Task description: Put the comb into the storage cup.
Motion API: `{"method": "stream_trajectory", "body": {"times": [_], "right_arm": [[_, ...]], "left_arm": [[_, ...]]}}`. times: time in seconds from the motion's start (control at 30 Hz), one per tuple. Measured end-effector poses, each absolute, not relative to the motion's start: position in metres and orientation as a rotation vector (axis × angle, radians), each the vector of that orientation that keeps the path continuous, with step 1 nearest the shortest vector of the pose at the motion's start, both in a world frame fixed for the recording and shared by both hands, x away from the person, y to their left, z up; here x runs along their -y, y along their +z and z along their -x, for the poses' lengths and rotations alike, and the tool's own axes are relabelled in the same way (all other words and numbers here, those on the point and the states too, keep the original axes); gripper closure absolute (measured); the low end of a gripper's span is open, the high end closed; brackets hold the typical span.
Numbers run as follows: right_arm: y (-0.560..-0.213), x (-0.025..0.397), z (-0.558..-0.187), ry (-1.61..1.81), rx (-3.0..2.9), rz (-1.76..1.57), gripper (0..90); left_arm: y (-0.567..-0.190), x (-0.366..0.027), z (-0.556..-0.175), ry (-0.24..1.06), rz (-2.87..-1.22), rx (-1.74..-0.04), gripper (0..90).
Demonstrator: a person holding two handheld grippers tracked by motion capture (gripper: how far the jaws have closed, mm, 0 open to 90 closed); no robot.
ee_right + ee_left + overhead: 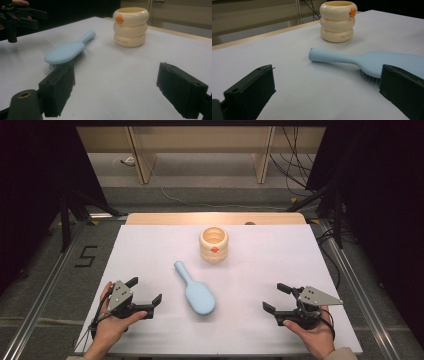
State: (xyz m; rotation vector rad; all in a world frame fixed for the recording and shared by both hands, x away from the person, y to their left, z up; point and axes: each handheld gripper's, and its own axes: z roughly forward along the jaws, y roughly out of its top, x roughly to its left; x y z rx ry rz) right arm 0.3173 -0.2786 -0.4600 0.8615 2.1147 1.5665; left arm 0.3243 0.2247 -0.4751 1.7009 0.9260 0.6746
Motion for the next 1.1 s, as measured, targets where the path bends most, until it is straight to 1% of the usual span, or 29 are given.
{"method": "stream_trajectory", "body": {"times": [0.27, 0.37, 0.43, 0.47, 0.6, 0.63, 0.67, 0.7, 0.73, 0.77, 0.8, 0.83, 0.87, 0.93, 1.03, 1.1], "right_arm": [[-0.459, 0.278, -0.317, 1.561, -2.113, -0.859, 16.1], [-0.460, 0.277, -0.317, 1.560, -2.114, -0.861, 16.1], [-0.460, 0.277, -0.317, 1.559, -2.116, -0.862, 16.1], [-0.460, 0.277, -0.317, 1.559, -2.116, -0.862, 16.1], [-0.460, 0.277, -0.318, 1.556, -2.115, -0.867, 16.1], [-0.460, 0.276, -0.318, 1.558, -2.113, -0.869, 16.1], [-0.460, 0.277, -0.318, 1.553, -2.116, -0.870, 16.2], [-0.460, 0.277, -0.318, 1.553, -2.116, -0.870, 16.2], [-0.460, 0.277, -0.318, 1.553, -2.115, -0.872, 16.1], [-0.460, 0.277, -0.319, 1.555, -2.115, -0.871, 16.1], [-0.460, 0.277, -0.319, 1.555, -2.115, -0.871, 16.1], [-0.460, 0.277, -0.319, 1.555, -2.115, -0.871, 16.1], [-0.460, 0.277, -0.319, 1.555, -2.116, -0.870, 16.1], [-0.460, 0.277, -0.319, 1.558, -2.113, -0.871, 16.1], [-0.461, 0.277, -0.319, 1.559, -2.116, -0.867, 16.1], [-0.461, 0.277, -0.319, 1.560, -2.118, -0.867, 16.1]], "left_arm": [[-0.474, -0.225, -0.325, 0.666, -1.699, -0.931, 1.0], [-0.470, -0.224, -0.328, 0.657, -1.695, -0.928, 7.6], [-0.468, -0.223, -0.330, 0.656, -1.696, -0.923, 16.1], [-0.466, -0.222, -0.332, 0.651, -1.694, -0.924, 16.1], [-0.455, -0.209, -0.351, 0.656, -1.749, -0.922, 28.9], [-0.455, -0.209, -0.351, 0.656, -1.749, -0.922, 33.7], [-0.453, -0.206, -0.356, 0.664, -1.745, -0.921, 42.1], [-0.451, -0.204, -0.361, 0.662, -1.745, -0.920, 42.1], [-0.449, -0.201, -0.367, 0.653, -1.742, -0.923, 51.0], [-0.447, -0.198, -0.373, 0.644, -1.741, -0.918, 67.1], [-0.444, -0.191, -0.385, 0.657, -1.770, -0.911, 73.9], [-0.444, -0.191, -0.385, 0.657, -1.770, -0.911, 79.0], [-0.443, -0.187, -0.391, 0.663, -1.793, -0.909, 79.0], [-0.447, -0.173, -0.410, 0.655, -1.852, -0.927, 89.0], [-0.451, -0.164, -0.421, 0.640, -1.899, -0.925, 89.7], [-0.458, -0.150, -0.434, 0.598, -1.935, -0.940, 89.6]]}}
